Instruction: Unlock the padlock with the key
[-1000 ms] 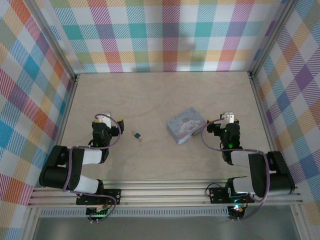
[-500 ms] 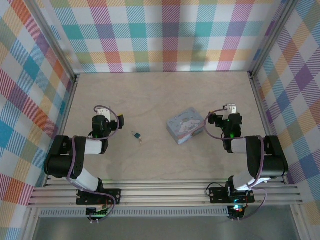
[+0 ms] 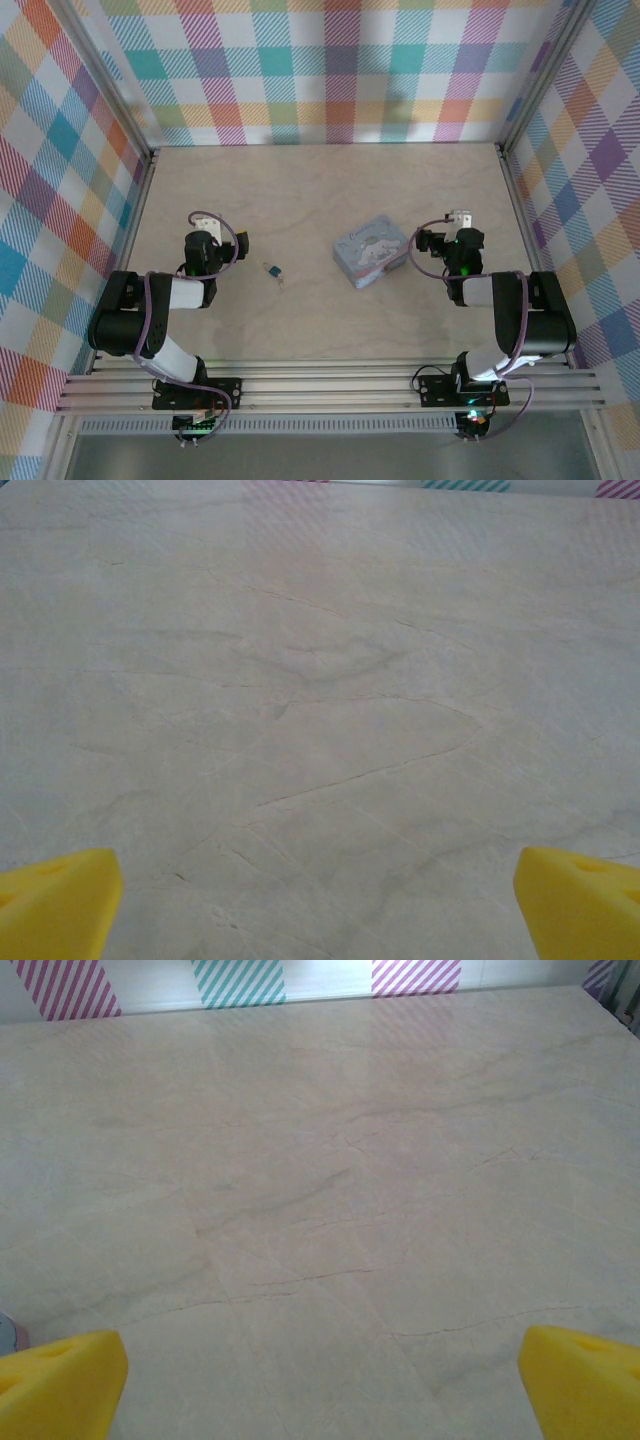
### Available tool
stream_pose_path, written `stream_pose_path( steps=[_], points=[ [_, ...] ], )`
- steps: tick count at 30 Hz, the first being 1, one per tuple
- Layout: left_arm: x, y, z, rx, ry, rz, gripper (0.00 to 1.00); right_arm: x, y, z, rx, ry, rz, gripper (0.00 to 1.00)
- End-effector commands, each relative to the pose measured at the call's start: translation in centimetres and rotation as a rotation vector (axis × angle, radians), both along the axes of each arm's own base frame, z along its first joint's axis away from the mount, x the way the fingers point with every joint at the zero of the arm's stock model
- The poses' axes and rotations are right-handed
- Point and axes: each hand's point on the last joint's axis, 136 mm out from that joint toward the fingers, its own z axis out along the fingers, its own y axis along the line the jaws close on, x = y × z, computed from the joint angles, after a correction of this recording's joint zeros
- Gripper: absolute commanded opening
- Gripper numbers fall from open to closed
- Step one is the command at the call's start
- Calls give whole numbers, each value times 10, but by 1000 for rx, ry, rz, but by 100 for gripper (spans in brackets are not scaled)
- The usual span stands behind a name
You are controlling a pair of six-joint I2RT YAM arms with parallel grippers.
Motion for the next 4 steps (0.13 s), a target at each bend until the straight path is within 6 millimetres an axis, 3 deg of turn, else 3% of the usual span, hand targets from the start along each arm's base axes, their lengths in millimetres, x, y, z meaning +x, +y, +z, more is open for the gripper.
stream_pose_path(
  steps=[1, 4],
  points=[
    [0, 1, -1, -13, 7, -2, 100, 2, 2, 2, 21, -4, 14, 100],
    [0, 1, -1, -13, 7, -1, 100, 1, 3, 2, 20, -7, 16, 100]
  ],
)
